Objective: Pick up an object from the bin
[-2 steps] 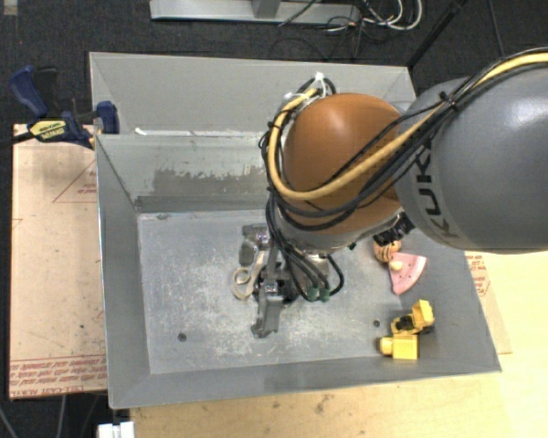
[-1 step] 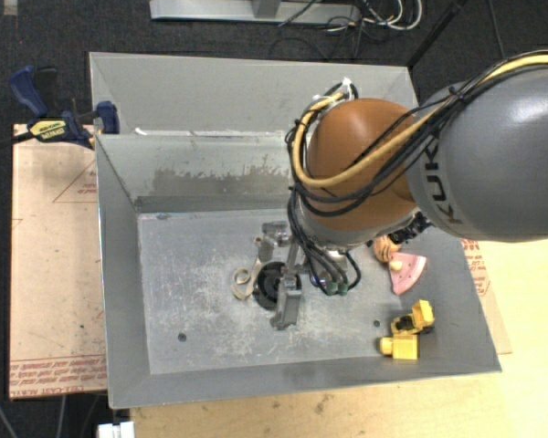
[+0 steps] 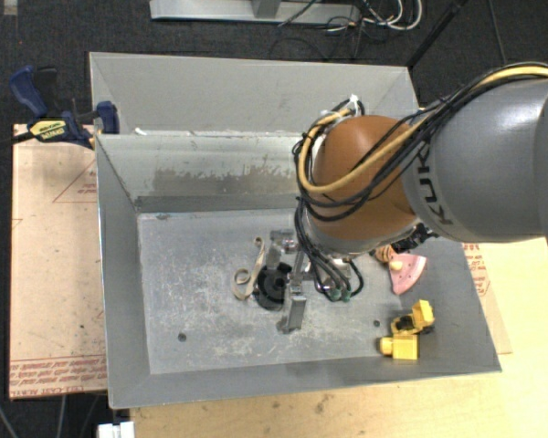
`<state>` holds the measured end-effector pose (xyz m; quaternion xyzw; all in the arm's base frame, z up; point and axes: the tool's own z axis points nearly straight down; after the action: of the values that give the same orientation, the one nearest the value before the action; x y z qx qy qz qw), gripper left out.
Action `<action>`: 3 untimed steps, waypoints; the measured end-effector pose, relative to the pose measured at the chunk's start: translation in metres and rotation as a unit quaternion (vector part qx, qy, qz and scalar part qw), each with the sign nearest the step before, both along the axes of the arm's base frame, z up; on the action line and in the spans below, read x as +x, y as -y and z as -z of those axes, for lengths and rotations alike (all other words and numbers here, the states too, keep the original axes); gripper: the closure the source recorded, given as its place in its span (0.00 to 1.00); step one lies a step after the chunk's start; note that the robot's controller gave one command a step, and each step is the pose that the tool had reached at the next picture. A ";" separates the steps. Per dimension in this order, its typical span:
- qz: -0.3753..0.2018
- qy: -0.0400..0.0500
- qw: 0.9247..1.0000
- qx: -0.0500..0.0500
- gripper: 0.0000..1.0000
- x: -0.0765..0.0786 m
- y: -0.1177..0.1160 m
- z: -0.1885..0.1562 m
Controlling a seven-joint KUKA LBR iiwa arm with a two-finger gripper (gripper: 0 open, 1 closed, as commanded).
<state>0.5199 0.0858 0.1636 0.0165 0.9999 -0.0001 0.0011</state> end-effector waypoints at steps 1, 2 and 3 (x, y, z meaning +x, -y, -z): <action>0.001 -0.001 1.000 0.000 0.00 0.002 0.000 0.010; -0.078 0.000 0.997 0.001 0.00 0.040 0.000 0.019; -0.085 0.002 0.996 0.001 0.00 0.050 0.012 0.054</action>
Offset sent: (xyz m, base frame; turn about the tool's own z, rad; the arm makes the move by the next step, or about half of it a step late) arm 0.0637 -0.0092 -0.0227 -0.2236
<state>0.5696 0.0741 0.1096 -0.0688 0.9976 0.0007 0.0031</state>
